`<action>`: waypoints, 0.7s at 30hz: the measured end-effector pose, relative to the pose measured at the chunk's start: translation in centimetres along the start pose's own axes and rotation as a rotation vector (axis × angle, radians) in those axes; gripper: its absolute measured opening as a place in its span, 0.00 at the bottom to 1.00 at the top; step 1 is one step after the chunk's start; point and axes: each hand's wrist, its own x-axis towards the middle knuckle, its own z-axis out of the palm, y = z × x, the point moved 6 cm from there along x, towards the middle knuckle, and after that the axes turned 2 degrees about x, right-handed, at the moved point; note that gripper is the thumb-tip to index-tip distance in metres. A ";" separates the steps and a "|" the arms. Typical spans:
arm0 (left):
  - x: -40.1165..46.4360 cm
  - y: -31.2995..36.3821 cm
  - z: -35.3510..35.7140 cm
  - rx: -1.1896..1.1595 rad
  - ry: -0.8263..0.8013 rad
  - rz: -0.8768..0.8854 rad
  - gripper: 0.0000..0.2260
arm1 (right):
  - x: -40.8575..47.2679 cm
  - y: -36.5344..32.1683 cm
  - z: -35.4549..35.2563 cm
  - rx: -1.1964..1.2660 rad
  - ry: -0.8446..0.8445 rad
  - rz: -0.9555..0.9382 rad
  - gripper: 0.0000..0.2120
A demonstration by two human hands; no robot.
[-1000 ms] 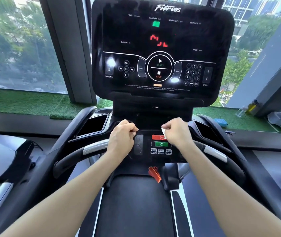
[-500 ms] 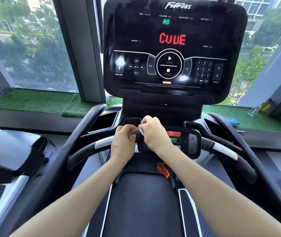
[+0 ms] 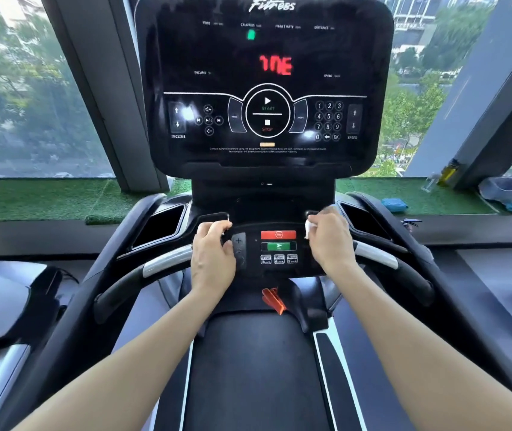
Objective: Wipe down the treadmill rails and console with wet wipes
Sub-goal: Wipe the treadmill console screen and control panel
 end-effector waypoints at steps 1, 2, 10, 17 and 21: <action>0.0 0.0 0.0 0.003 0.002 0.005 0.16 | -0.1 0.4 -0.2 0.015 0.011 0.022 0.12; 0.0 0.0 0.0 0.007 0.002 0.010 0.16 | -0.2 0.7 -0.4 0.027 0.023 0.038 0.12; -0.4 0.1 0.1 0.023 0.029 0.013 0.17 | -1.7 2.7 -1.3 0.075 0.059 0.179 0.14; -0.5 0.3 0.2 0.032 0.040 -0.012 0.17 | -4.5 6.1 -0.6 0.035 -0.020 0.374 0.10; 0.1 -0.2 0.1 0.007 0.001 0.003 0.16 | -3.6 5.2 -2.8 0.068 0.100 0.283 0.07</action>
